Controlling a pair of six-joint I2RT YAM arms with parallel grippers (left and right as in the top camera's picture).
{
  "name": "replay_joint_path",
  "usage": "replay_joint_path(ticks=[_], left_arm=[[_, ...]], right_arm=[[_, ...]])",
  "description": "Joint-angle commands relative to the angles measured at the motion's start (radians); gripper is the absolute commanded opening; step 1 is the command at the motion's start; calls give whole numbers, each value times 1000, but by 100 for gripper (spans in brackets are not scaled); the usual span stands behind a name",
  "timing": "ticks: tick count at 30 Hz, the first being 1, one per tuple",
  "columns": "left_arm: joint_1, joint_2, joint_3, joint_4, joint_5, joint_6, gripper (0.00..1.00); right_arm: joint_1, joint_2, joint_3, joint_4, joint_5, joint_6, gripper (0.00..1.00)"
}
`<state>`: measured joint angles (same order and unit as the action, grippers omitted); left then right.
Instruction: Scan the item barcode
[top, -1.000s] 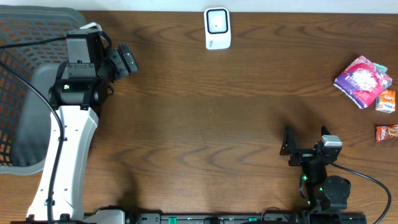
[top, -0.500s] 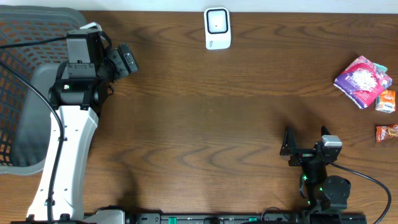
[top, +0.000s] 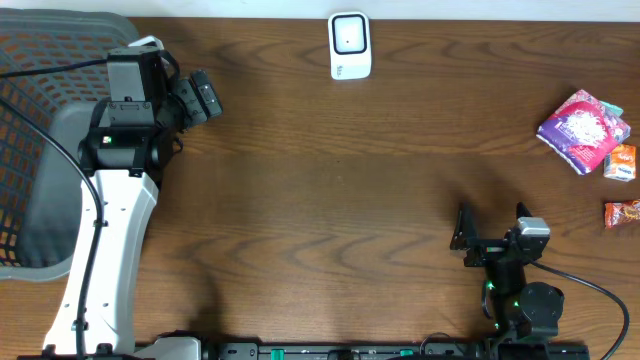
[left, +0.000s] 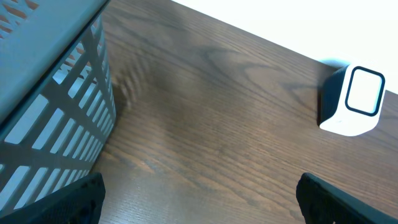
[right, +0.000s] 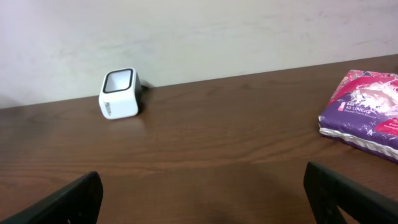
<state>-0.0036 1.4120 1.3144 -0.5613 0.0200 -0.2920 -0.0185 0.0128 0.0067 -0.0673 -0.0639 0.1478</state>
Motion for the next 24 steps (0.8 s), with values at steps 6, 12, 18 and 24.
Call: replay_joint_path(ticks=[6, 12, 18, 24], left_arm=[[1, 0, 12, -7, -5, -1, 98], [-2, -1, 12, -6, 112, -24, 98], [-7, -4, 11, 58, 259, 55, 98], [-79, -13, 11, 270, 365, 173, 98]], right_arm=[[-7, -6, -1, -4, 6, -11, 99], [-7, -6, -1, -4, 6, -11, 99], [-7, -6, -1, -4, 6, -11, 99], [-7, -6, -1, -4, 6, -11, 99]])
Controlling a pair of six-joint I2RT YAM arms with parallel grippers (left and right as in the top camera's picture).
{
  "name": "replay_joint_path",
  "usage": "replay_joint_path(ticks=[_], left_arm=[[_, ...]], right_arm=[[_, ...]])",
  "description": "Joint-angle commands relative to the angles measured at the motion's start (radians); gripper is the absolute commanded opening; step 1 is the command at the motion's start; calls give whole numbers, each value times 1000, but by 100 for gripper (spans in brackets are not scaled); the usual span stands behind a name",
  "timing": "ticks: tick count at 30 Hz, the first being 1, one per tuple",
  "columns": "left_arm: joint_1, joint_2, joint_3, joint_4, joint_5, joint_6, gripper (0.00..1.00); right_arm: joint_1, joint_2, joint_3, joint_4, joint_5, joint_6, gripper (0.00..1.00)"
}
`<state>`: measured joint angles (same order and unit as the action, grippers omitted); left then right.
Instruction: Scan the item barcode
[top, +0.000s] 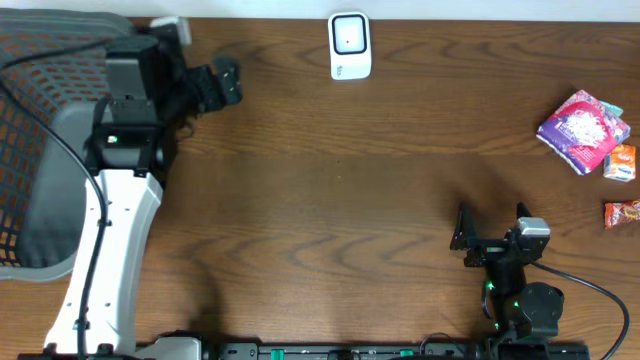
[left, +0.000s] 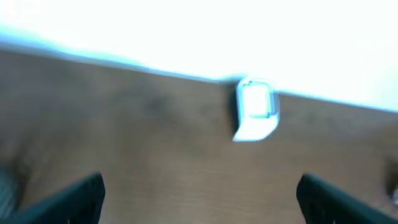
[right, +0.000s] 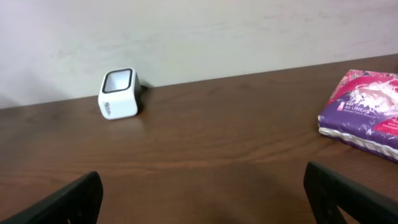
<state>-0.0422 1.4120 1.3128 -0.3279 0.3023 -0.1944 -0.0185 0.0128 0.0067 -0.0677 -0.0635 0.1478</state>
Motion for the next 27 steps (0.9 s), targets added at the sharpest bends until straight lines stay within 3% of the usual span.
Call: replay_joint_path(ticks=[1, 8, 17, 27], left_arm=[[-49, -18, 13, 36, 82, 75, 98], [-84, -137, -79, 31, 79, 116, 98], [-84, -481, -435, 45, 79, 292, 98], [-84, -777, -804, 333, 91, 299, 98]], right_arm=[[-7, -6, -1, -4, 6, -11, 99], [-7, -6, -1, -4, 6, -11, 99], [-7, -6, -1, -4, 5, -11, 99], [-7, -6, -1, -4, 6, -11, 99]])
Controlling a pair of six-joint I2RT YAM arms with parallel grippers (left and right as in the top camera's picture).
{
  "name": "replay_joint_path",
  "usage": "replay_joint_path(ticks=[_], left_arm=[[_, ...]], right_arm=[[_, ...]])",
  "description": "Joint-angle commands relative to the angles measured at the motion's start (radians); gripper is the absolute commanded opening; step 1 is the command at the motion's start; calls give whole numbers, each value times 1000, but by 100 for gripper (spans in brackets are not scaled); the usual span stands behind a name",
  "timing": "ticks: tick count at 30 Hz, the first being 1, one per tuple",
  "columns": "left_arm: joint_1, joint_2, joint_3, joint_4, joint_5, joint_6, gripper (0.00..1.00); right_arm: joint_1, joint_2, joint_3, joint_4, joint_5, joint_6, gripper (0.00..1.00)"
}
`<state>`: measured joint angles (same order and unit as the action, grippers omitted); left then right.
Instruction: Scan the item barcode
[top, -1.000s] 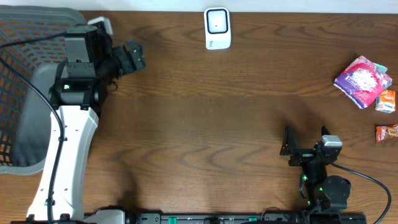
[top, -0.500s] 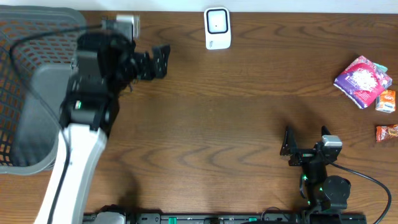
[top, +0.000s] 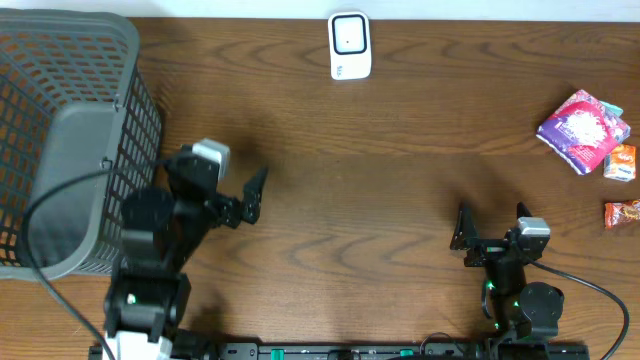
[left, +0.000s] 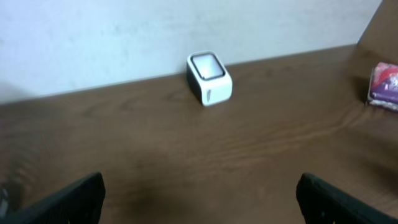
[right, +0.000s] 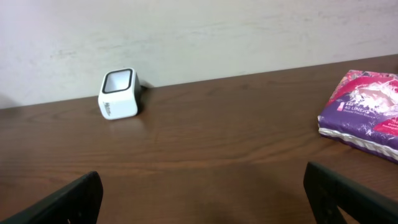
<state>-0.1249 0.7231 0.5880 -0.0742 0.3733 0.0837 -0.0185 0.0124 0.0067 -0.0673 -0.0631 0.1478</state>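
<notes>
The white barcode scanner stands at the table's far edge, also in the left wrist view and the right wrist view. A purple and pink packet lies at the far right, seen too in the right wrist view. My left gripper is open and empty over the table's left middle, facing the scanner from a distance. My right gripper is open and empty near the front right. Both pairs of dark fingertips stand wide apart with only wood between them.
A grey mesh basket fills the left end of the table, just left of my left arm. Two small orange packets lie at the right edge below the purple packet.
My left arm has moved from the far left corner beside the basket's back rim to the left middle of the table. It now sees the scanner from farther off. The right arm is unchanged.
My left gripper was open at the basket's right side, near the back left. Then it was higher toward the back edge, pointing at the scanner, its view blurred. Now it hangs open nearer the front. My right gripper has stayed open in place throughout.
</notes>
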Motion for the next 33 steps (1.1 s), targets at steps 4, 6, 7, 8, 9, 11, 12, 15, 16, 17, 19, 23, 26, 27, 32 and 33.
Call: replay_joint_path(ticks=[4, 6, 7, 8, 9, 11, 12, 15, 16, 17, 19, 23, 26, 27, 32, 33], left_arm=[[-1, -202, -216, 241, 20, 21, 98], [-1, -257, -280, 301, 20, 21, 98], [-1, -282, -307, 322, 20, 21, 98], [-1, -309, -336, 340, 19, 21, 98], [-1, -337, -363, 358, 19, 21, 98], [-1, -382, -409, 390, 19, 21, 98], [-1, -401, -430, 409, 19, 21, 98], [-1, -472, -517, 500, 19, 21, 98], [-1, -488, -535, 513, 19, 21, 98], [-1, -500, -546, 518, 18, 21, 98], [-1, -521, -567, 523, 7, 21, 98], [-1, -544, -584, 508, -1, 21, 98], [-1, -554, -584, 502, -8, 21, 98], [-1, -557, -584, 502, -8, 21, 98], [-1, -586, -584, 473, -27, 21, 98], [-1, -594, -584, 457, -27, 21, 98]], right_arm=[[-7, -6, -1, -4, 5, -11, 99], [-7, -6, -1, -4, 5, -11, 99], [-7, -6, -1, -4, 5, -11, 99], [-7, -6, -1, -4, 5, -11, 99], [-7, -6, -1, -4, 5, -11, 99], [-7, -6, -1, -4, 5, -11, 99], [-7, -6, -1, -4, 5, -11, 99], [-7, -6, -1, -4, 5, -11, 99], [-7, -6, -1, -4, 5, -11, 99], [-7, -6, -1, -4, 5, -11, 99], [-7, -6, -1, -4, 5, -11, 99], [-7, -6, -1, -4, 5, -11, 99], [-7, -6, -1, -4, 5, -11, 99], [-7, -6, -1, -4, 5, -11, 99], [-7, -6, -1, -4, 5, -11, 99], [-7, -6, -1, -4, 5, -11, 99]])
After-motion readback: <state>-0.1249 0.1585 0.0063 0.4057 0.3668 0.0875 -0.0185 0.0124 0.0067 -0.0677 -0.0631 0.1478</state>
